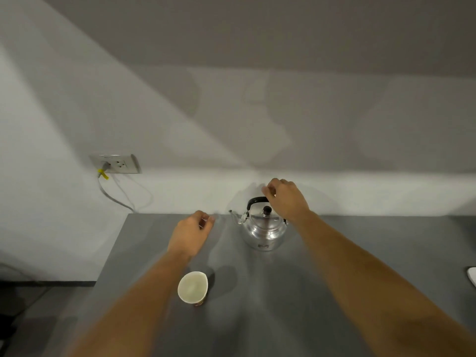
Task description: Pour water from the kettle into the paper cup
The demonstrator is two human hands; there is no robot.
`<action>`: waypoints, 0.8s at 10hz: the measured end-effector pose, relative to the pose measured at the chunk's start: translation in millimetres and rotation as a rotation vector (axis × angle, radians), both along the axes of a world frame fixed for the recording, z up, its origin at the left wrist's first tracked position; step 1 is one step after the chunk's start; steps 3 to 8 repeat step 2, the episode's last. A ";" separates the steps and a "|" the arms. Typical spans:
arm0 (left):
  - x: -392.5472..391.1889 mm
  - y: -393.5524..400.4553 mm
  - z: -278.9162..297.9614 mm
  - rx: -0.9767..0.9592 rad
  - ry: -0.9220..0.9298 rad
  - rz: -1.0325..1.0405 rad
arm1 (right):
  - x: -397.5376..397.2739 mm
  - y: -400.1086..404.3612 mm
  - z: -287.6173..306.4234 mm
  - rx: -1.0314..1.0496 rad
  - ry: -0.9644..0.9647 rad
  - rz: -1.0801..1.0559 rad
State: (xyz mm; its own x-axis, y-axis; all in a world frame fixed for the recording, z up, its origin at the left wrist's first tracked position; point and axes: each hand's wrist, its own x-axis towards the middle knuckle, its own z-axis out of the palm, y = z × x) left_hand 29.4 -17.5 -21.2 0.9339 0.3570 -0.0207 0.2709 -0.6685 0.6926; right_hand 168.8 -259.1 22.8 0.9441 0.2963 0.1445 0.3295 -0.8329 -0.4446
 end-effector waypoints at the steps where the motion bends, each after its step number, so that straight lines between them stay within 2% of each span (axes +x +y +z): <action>1: -8.5 -1.3 28.1 0.032 -0.064 -0.032 | -18.5 0.5 17.2 -0.077 -0.123 0.020; 2: -16.8 -3.0 54.5 0.043 -0.127 -0.041 | -36.3 2.1 35.3 -0.041 -0.158 0.015; 8: -16.8 -3.0 54.5 0.043 -0.127 -0.041 | -36.3 2.1 35.3 -0.041 -0.158 0.015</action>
